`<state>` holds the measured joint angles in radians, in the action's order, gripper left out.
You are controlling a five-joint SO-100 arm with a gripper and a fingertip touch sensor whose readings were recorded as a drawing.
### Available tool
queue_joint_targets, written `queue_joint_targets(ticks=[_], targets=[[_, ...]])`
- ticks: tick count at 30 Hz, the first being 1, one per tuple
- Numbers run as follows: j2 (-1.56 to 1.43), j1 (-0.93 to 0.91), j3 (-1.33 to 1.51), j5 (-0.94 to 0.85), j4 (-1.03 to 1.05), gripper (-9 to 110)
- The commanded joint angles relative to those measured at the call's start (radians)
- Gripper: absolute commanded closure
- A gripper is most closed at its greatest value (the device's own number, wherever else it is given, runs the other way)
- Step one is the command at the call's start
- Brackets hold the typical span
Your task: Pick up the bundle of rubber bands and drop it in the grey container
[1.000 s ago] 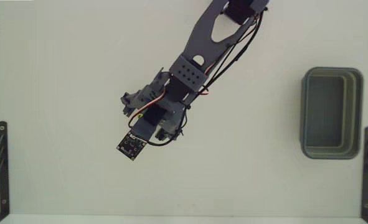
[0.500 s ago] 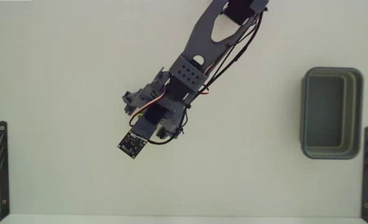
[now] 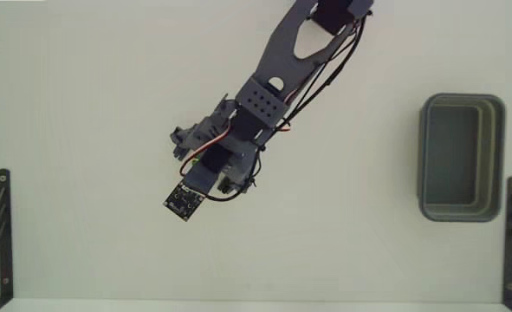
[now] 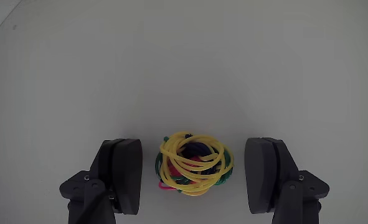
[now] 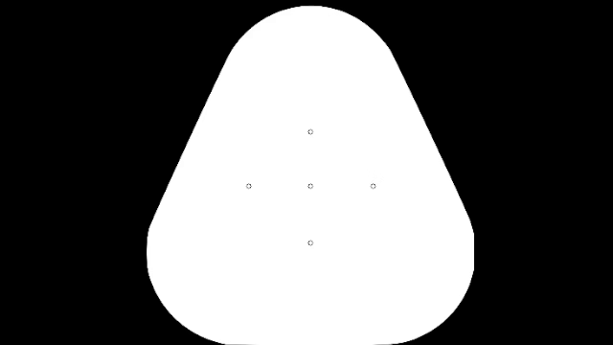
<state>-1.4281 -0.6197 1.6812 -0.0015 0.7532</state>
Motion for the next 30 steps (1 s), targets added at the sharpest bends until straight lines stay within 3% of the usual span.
queue_joint_targets(ticks=[1, 30], targets=[[-0.036, -0.022, -0.004, 0.002, -0.016, -7], [-0.036, -0.022, -0.004, 0.002, -0.016, 1]])
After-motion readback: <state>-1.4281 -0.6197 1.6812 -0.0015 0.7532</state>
